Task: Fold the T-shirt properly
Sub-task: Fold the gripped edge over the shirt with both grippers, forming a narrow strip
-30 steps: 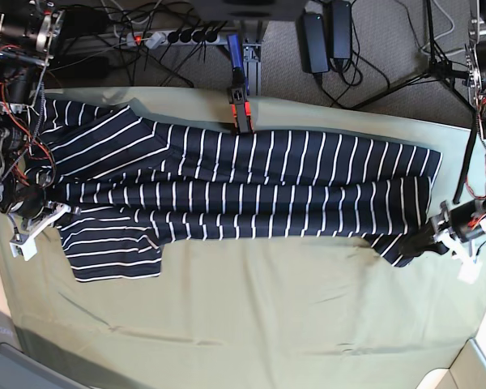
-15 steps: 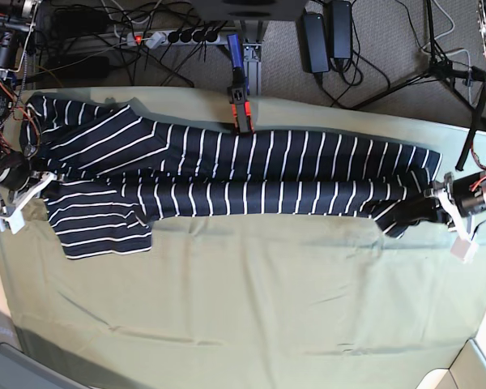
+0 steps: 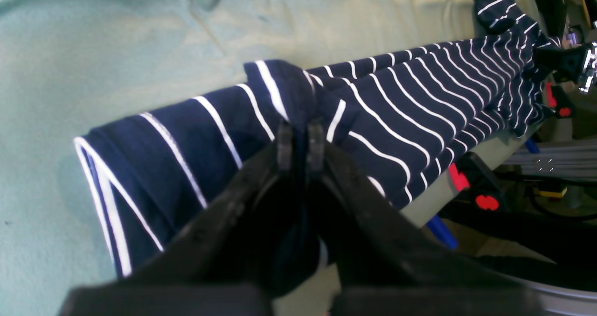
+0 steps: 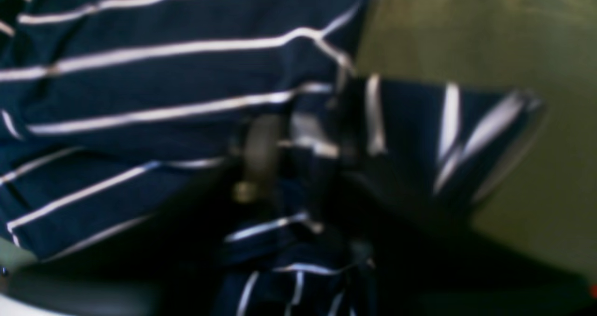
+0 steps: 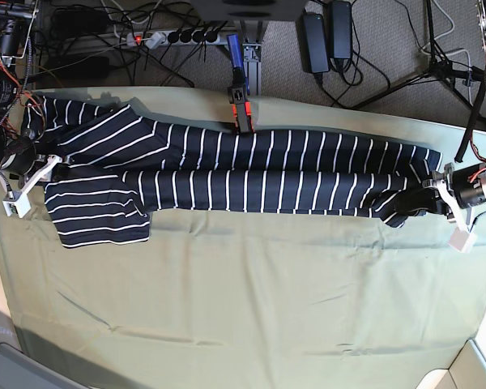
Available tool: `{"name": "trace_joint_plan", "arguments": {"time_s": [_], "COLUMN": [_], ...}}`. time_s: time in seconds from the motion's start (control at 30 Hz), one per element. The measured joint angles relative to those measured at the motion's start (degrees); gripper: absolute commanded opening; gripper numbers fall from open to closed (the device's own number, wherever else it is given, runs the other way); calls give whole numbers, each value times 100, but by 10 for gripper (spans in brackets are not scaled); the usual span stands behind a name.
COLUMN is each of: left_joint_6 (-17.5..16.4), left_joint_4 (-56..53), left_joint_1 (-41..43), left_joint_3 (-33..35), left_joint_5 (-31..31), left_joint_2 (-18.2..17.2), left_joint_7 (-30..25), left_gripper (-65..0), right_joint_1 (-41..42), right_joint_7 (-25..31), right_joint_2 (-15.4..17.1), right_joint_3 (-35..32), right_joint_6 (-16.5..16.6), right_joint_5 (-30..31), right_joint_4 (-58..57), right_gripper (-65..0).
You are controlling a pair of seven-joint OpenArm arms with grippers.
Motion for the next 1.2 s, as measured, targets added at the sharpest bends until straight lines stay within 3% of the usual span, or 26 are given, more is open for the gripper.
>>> {"name": "trace_joint_plan", "arguments": {"time_s": [0.07, 0.4, 0.73, 1.2], "left_joint_6": [2, 2, 0, 2], "left_joint_4": [0, 0, 0, 0], "left_joint_1": [0, 0, 0, 0], "left_joint_3": [0, 0, 0, 0], "left_joint_5": [0, 116, 125, 48], "left_joint_2": [4, 31, 31, 63], "left_joint_7": [-11, 72, 103, 101], "left_gripper": [-650, -650, -650, -650], "right_joint_1": [4, 778, 1895, 2046], "right_joint_7": [175, 544, 831, 1189], "right_joint_2": [0, 0, -81, -389], "right_joint_3": [0, 13, 24, 24], "right_joint_6": [-2, -13, -26, -13], "right_joint_5": [-33, -247, -280, -378], "right_joint_4": [0, -111, -1696, -2636], "right_gripper": [-244, -245, -245, -245]}}
